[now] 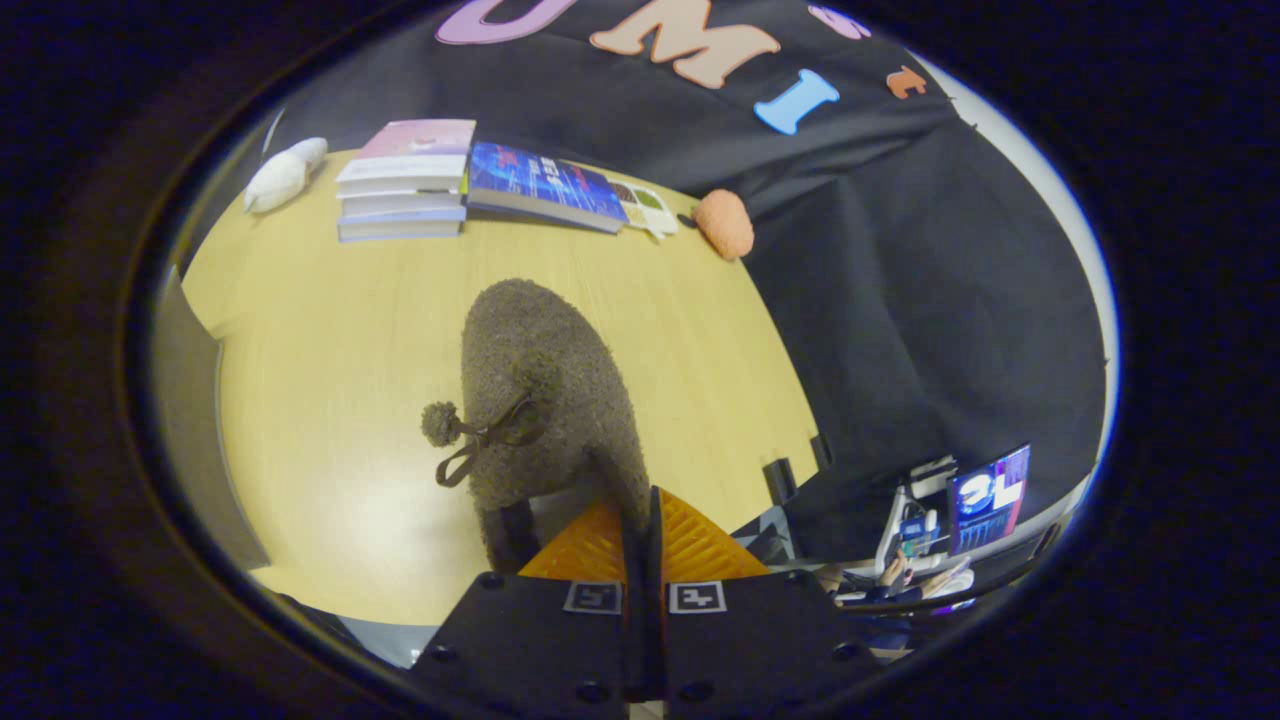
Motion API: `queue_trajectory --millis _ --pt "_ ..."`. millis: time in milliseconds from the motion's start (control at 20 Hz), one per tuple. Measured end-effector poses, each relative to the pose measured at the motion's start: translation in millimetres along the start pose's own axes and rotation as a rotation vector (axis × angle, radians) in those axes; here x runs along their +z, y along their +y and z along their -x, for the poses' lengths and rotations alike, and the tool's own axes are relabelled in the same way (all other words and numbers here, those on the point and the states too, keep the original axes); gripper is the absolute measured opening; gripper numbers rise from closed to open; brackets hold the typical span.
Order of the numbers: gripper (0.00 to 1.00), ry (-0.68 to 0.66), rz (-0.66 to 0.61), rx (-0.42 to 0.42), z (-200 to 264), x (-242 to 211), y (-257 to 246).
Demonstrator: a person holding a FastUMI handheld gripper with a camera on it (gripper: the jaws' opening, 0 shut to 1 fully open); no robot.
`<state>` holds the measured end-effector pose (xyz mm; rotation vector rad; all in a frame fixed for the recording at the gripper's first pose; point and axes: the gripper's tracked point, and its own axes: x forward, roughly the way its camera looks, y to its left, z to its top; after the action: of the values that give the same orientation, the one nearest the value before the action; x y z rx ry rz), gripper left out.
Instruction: Open the storage box then place both shoes into the box .Put the left shoe in first, then the right shoe, with the right side of both shoes facing outward in a uniform manner.
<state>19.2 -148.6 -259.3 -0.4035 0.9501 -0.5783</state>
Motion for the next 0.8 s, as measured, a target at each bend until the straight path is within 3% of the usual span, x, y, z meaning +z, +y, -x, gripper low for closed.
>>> queue_trajectory --millis 350,800 --pt "0.03 -0.195 0.04 0.061 118 55 40" --pt "0.04 -0.301 0.035 0.301 232 76 140"
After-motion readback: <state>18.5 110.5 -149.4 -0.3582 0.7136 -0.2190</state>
